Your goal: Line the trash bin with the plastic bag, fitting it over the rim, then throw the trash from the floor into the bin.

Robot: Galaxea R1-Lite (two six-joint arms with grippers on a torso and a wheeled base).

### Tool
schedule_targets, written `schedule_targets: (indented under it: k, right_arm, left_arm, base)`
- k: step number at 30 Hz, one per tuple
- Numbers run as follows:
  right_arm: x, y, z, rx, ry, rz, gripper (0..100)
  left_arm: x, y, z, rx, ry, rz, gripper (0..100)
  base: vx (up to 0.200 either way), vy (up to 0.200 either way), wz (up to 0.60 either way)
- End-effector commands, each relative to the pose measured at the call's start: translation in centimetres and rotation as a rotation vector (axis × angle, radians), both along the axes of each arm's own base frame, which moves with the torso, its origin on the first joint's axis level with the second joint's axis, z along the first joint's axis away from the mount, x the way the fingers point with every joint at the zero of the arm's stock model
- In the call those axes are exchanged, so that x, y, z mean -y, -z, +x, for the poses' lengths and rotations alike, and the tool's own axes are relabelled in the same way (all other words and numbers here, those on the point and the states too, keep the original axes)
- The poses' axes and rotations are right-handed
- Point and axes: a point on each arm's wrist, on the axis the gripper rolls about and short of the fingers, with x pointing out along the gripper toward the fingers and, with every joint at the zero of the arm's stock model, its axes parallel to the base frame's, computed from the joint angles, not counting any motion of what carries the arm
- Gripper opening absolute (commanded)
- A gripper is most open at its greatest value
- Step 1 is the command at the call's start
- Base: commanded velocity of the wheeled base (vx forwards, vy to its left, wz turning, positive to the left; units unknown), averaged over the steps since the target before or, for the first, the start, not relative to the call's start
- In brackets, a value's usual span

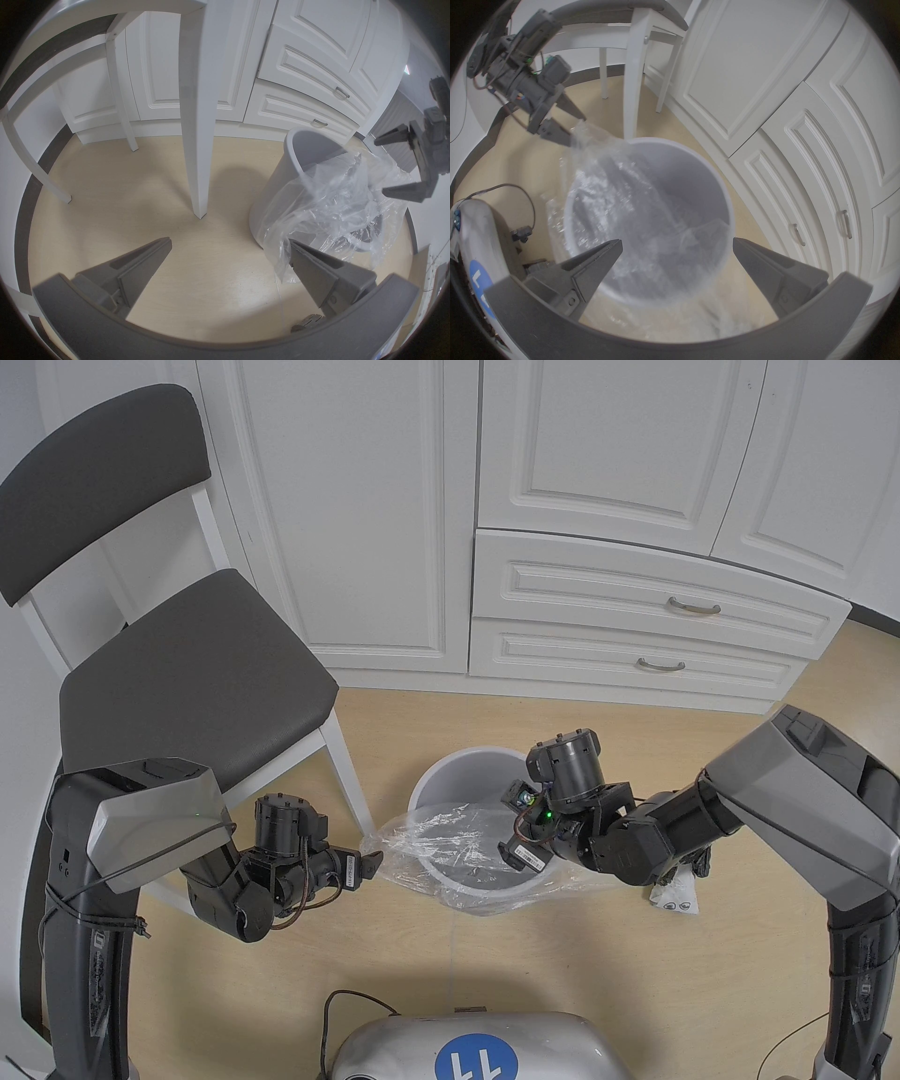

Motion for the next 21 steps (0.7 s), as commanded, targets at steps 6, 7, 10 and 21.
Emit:
schedule_targets:
  k: [6, 7, 10, 21]
  right_arm:
    - [-2.1, 3.1, 6.3, 0.082, 0.101, 0.096, 100]
    - [-2.1, 3.1, 6.6, 0.091, 0.109, 0.100, 100]
    - [-2.2, 2.3, 7.9, 0.139, 0.137, 0.140, 100]
    - [-2.2, -2.0, 9.1, 0.247, 0.199, 0.265, 100]
  left_arm:
    - [0.0, -0.1, 0.0, 0.004, -0.002, 0.000, 100]
    - [0.0, -0.1, 0.0, 0.003, -0.002, 0.001, 100]
    - [0.0, -0.1, 0.0, 0.004, -0.003, -0.001, 100]
    - [0.0, -0.2, 0.2, 0.028, -0.007, -0.010, 100]
  base:
    - [0.000, 0.000, 0.00]
    - [0.000, 0.000, 0.00]
    - [0.000, 0.000, 0.00]
    - [0.000, 0.000, 0.00]
